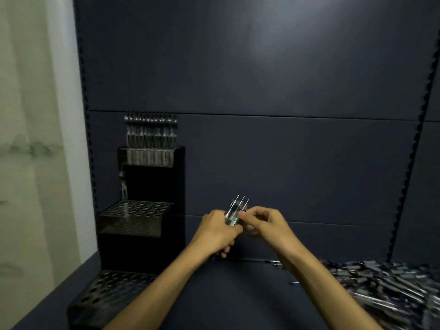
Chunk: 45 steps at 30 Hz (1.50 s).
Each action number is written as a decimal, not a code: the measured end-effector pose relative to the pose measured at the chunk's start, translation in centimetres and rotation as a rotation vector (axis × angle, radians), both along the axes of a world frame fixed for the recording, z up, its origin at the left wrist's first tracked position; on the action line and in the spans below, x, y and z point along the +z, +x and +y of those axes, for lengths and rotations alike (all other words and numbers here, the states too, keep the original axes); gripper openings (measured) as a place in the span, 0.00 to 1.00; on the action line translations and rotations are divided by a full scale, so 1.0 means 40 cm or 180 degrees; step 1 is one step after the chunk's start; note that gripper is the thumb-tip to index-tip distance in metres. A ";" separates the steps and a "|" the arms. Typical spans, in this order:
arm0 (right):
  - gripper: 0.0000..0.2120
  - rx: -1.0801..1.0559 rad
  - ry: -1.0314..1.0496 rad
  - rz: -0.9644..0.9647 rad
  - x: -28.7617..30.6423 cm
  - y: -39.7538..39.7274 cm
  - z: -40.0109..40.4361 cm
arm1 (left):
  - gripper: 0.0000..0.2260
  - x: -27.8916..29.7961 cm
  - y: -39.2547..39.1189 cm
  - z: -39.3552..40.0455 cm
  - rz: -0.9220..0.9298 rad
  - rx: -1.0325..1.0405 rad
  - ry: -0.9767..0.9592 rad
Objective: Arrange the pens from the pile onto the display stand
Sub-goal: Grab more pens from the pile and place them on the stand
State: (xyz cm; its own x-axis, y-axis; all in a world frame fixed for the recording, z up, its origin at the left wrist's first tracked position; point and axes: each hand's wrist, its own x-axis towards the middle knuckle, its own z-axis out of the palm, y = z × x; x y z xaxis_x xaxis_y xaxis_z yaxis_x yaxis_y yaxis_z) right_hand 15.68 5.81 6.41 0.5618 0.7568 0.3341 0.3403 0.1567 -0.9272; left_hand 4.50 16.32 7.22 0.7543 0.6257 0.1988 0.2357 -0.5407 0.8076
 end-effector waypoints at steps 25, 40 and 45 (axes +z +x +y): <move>0.05 0.0751 0.0627 0.1175 0.116 -0.181 0.158 | 0.09 0.135 -0.212 0.177 -0.0340 -0.0223 0.0658; 0.11 -0.0106 0.1004 0.0300 0.193 -0.409 0.422 | 0.12 0.161 -0.420 0.459 -0.0436 -0.0531 0.0363; 0.09 -0.0690 0.1270 -0.0391 0.316 -0.337 0.446 | 0.18 0.147 -0.430 0.493 -0.0448 -0.0246 0.0396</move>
State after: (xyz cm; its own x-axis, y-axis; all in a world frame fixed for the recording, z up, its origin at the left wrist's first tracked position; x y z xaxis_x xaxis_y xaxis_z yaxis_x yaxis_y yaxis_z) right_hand 2.21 23.66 19.07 0.6309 0.4253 0.6489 0.5080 0.4058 -0.7598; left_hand -12.71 36.02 13.10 0.7584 0.5311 0.3778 0.0791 -0.6503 0.7555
